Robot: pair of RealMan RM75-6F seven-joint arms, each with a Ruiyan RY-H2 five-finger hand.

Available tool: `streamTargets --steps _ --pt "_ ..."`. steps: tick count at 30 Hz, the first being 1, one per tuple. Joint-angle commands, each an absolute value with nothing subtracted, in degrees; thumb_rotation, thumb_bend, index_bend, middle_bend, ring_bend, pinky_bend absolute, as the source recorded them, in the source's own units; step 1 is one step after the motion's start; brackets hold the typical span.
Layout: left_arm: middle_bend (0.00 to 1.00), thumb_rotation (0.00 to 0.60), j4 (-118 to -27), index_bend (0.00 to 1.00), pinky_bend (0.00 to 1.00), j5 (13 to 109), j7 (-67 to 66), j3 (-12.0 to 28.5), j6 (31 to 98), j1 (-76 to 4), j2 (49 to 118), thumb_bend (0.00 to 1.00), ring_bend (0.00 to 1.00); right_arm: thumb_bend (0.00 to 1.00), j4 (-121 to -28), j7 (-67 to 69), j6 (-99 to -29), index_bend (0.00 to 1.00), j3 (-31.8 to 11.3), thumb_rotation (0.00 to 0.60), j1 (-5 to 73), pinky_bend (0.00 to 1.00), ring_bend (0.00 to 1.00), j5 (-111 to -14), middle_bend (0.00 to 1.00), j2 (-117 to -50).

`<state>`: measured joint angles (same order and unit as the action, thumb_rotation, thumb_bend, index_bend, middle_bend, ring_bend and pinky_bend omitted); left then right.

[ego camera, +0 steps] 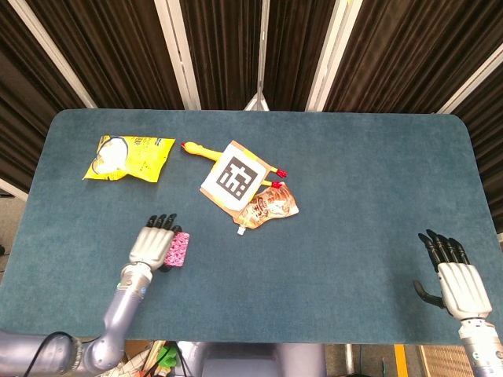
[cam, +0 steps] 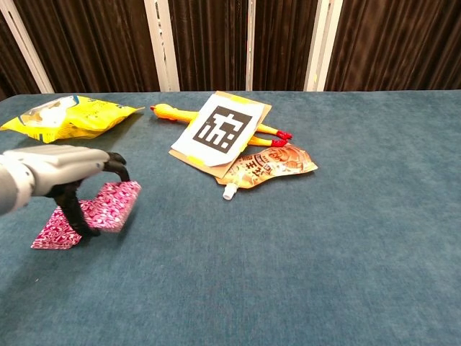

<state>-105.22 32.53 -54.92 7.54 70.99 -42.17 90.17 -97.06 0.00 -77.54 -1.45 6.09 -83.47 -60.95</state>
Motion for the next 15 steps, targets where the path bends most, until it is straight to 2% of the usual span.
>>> streamTargets --steps 1,7,15 --pt "0.00 0.600 -103.62 0.42 0.00 31.35 -55.87 7.90 70.99 -43.47 92.42 0.43 0.00 0.36 -97.07 0.11 -77.51 0.00 -1.43 0.600 6.10 0.02 0.00 -83.50 0.00 -60.90" --pt "0.00 0.600 -101.47 0.38 0.00 29.10 -58.21 8.21 72.01 -45.48 95.97 0.43 0.00 0.36 -97.11 0.41 -77.42 0.00 -1.44 0.600 6.15 0.02 0.00 -83.52 0.00 -60.81" --pt "0.00 0.600 -101.40 0.34 0.00 23.71 -62.83 8.45 74.81 -47.35 97.40 0.42 0.00 0.36 -97.03 0.55 -77.46 0.00 -1.42 0.600 6.15 0.02 0.00 -83.61 0.00 -60.84"
